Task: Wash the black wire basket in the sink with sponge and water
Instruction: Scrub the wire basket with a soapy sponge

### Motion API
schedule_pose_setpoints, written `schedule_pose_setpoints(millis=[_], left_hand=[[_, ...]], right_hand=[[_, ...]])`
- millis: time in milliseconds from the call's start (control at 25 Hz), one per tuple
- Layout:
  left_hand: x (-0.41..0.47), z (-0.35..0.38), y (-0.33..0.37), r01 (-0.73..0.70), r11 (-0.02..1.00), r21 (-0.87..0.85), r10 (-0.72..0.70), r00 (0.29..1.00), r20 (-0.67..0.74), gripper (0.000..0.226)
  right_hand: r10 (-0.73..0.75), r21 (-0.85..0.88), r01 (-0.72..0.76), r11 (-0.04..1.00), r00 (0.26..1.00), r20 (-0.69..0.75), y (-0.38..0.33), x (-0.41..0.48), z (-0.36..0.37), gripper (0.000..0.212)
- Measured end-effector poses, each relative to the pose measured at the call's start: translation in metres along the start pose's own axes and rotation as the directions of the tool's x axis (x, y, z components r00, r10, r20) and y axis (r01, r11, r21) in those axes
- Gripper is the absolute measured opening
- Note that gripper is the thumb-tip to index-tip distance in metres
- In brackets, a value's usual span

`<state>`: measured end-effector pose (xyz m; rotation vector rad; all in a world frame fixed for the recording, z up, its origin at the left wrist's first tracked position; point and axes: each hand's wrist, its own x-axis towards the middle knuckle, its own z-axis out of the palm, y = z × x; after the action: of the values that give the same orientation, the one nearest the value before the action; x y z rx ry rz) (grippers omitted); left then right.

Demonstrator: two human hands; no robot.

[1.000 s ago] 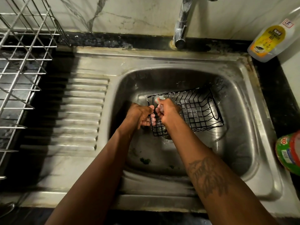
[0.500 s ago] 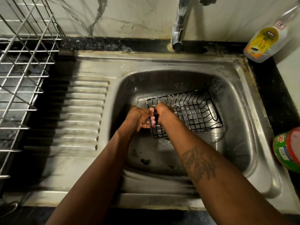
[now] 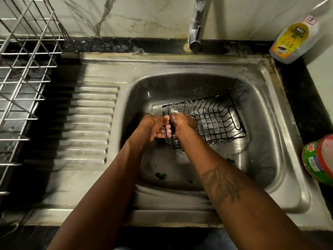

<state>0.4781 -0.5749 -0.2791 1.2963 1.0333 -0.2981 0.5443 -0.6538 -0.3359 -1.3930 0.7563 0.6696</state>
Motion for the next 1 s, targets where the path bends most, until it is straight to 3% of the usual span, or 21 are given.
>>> schedule_pose_setpoints(millis=[80, 160, 240, 360, 480, 560, 640, 840, 1000], left_hand=[[0.0, 0.0, -0.002, 0.01, 1.0, 0.012, -0.01, 1.0, 0.01, 0.01], [0.0, -0.002, -0.004, 0.01, 1.0, 0.021, -0.01, 1.0, 0.021, 0.009], [0.003, -0.002, -0.005, 0.016, 1.0, 0.013, -0.016, 0.999, 0.03, 0.009], [0.005, -0.003, -0.006, 0.012, 0.999, 0.036, -0.013, 0.999, 0.035, 0.011], [0.007, -0.004, -0.005, 0.021, 0.999, 0.031, -0.022, 0.999, 0.033, 0.012], [0.007, -0.004, -0.006, 0.035, 0.999, 0.032, -0.036, 0.999, 0.033, 0.01], [0.008, -0.005, -0.007, 0.035, 0.999, 0.023, -0.036, 0.999, 0.035, 0.01], [0.011, -0.004, -0.007, 0.032, 0.999, -0.01, -0.032, 0.999, 0.022, 0.012], [0.011, -0.003, -0.007, 0.034, 0.999, 0.016, -0.034, 0.999, 0.028, 0.014]], right_hand=[[-0.038, 0.028, 0.042, 0.999, 0.988, -0.149, -0.004, 0.014, -0.01, 0.007], [-0.114, -0.015, 0.113, 0.993, 0.971, -0.208, -0.011, 0.017, -0.022, 0.007], [-0.156, 0.109, 0.199, 0.974, 0.937, -0.312, -0.024, 0.02, -0.036, 0.009], [-0.233, 0.326, 0.352, 0.878, 0.907, -0.352, -0.042, 0.015, -0.049, 0.018], [-0.239, 0.294, 0.369, 0.882, 0.886, -0.397, -0.044, 0.032, -0.064, 0.023], [-0.15, 0.208, 0.245, 0.947, 0.909, -0.39, -0.042, 0.042, -0.078, 0.014], [-0.123, 0.244, 0.212, 0.946, 0.934, -0.336, -0.044, 0.046, -0.083, 0.013], [-0.32, 0.312, 0.434, 0.845, 0.878, -0.356, -0.072, 0.026, -0.074, 0.015], [-0.248, 0.106, 0.263, 0.959, 0.959, -0.137, -0.053, 0.051, -0.097, 0.011]])
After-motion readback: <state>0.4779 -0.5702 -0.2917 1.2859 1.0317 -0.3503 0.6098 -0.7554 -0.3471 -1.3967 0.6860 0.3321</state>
